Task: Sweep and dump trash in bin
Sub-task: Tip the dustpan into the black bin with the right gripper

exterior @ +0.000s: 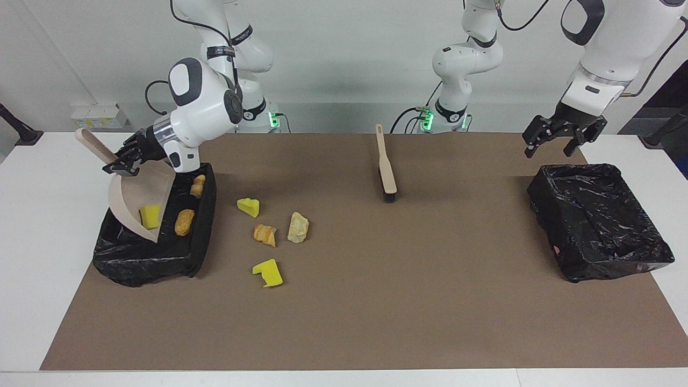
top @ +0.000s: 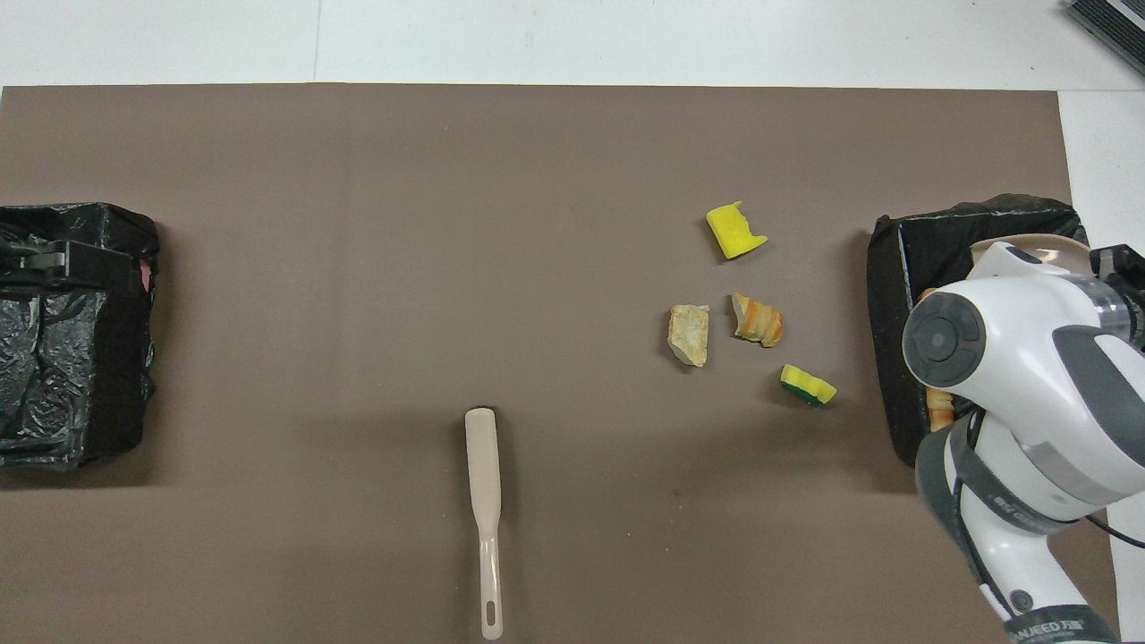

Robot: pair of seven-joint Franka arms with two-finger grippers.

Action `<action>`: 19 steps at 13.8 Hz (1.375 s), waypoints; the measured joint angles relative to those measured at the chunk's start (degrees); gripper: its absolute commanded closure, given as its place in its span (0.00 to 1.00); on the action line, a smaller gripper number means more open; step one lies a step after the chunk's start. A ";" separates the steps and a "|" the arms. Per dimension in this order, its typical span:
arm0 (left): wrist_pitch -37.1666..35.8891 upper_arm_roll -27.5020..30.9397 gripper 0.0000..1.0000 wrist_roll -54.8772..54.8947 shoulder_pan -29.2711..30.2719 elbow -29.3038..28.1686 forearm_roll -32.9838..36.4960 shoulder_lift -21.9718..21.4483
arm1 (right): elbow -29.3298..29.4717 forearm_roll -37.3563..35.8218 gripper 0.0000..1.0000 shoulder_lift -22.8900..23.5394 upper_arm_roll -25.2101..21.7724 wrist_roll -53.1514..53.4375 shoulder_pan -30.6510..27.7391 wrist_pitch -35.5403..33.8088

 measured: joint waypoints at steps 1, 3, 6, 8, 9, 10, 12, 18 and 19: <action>-0.36 0.01 0.00 0.00 0.00 0.00 0.00 0.00 | 0.00 0.63 1.00 0.00 0.01 -0.09 0.01 -0.80; -0.68 0.05 0.00 0.00 0.00 0.00 0.00 0.00 | -0.01 0.82 1.00 0.00 0.08 -2.86 0.14 -0.92; -0.82 0.05 0.00 0.00 0.00 0.00 0.01 0.00 | 0.31 3.67 1.00 0.00 0.01 -3.25 0.42 -2.21; -0.86 0.05 0.00 0.00 0.00 0.00 0.01 0.00 | 0.40 4.15 1.00 0.06 -0.04 -6.60 0.45 -2.06; -0.89 0.05 0.00 0.00 0.00 -0.01 0.01 0.00 | 0.60 3.11 1.00 0.06 0.05 -8.03 0.58 -1.70; -0.94 0.05 0.00 0.00 0.00 -0.02 0.01 0.00 | 0.90 2.01 1.00 0.06 0.19 -8.34 0.76 -1.68; -1.04 0.06 0.00 0.00 0.00 -0.04 0.01 0.00 | 1.59 2.02 1.00 0.05 0.23 -5.69 1.34 -3.22; -1.09 0.09 0.00 0.00 0.01 -0.04 0.01 0.00 | 2.04 -2.23 1.00 -0.09 0.26 0.40 2.98 -5.59; -1.09 0.10 0.00 0.00 0.02 -0.04 0.01 0.00 | 1.81 -2.35 1.00 -0.17 0.29 0.41 3.06 -4.34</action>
